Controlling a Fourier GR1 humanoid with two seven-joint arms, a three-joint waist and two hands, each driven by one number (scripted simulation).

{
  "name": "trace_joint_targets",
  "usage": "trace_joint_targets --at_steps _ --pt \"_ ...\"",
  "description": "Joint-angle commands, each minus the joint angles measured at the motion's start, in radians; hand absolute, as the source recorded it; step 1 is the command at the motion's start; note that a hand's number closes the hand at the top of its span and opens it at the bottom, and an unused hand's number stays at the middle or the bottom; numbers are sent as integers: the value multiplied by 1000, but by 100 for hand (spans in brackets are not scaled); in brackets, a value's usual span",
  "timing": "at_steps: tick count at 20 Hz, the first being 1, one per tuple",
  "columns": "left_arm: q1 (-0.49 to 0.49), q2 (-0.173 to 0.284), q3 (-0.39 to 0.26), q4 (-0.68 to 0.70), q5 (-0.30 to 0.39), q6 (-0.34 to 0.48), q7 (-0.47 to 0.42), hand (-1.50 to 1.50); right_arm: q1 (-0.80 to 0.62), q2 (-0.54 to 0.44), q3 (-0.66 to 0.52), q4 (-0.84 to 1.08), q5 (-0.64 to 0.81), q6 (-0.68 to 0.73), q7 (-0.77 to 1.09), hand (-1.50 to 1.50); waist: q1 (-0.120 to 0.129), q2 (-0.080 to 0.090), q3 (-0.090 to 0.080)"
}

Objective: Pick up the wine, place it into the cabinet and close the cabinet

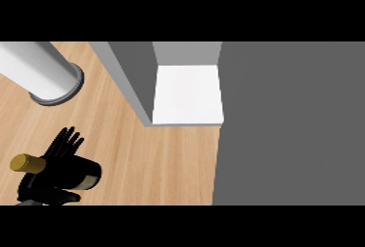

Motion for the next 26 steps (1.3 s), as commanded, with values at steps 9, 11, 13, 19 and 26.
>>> trace_joint_targets --at_steps 9,11,13,19,26 --pt "13 14 -82 -10 -10 -124 -100 150 36 11 -1 -195 -76 -34 116 -150 2 -3 0" --pt "44 38 -131 -23 -125 -94 -257 150 16 -15 -57 -143 -108 -8 90 -150 -2 -2 -1" --pt "-7 -11 -150 -41 -183 73 -283 150 63 2 -58 -121 -112 27 8 -150 -7 0 0" --pt "50 -120 -51 -104 -102 349 -191 150 41 33 23 -160 -26 -10 56 -150 2 -3 0" --pt "75 -170 -64 -338 -90 441 -168 150 45 31 4 -132 -40 10 49 -150 9 -2 1"
